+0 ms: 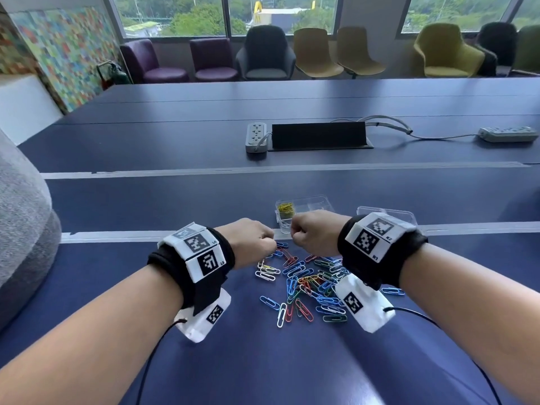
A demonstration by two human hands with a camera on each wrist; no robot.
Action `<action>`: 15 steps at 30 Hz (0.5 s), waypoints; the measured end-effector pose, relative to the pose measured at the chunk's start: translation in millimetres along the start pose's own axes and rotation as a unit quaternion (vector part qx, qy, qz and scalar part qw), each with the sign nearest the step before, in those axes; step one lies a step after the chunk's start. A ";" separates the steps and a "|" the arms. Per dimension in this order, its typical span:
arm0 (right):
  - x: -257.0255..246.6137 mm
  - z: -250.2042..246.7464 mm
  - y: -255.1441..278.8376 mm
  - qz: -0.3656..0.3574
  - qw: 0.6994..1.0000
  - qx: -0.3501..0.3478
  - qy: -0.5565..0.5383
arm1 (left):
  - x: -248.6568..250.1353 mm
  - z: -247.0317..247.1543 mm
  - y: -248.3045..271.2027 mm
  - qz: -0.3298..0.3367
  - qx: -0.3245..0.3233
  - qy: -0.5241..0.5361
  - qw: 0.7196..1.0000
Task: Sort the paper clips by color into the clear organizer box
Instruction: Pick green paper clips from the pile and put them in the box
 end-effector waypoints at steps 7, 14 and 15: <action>-22.5 14.2 2.2 -0.071 0.996 0.003 0.046 | -13.7 -4.6 7.2 0.030 0.034 -0.038 0.998; -37.4 23.1 8.4 -0.107 0.991 0.009 0.082 | -19.6 -0.8 8.4 0.048 0.012 -0.067 0.996; -37.8 23.6 7.1 -0.103 0.991 0.011 0.084 | -19.2 -1.3 9.4 0.046 0.015 -0.071 0.996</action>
Point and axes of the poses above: each hand's wrist, its own y-axis away from the middle knuckle, its own z-axis out of the palm, x = y × z, the point moved 4 cm from there along -y, towards the middle knuckle, and after that the axes turned 9 degrees about z, right-handed, at the moved point
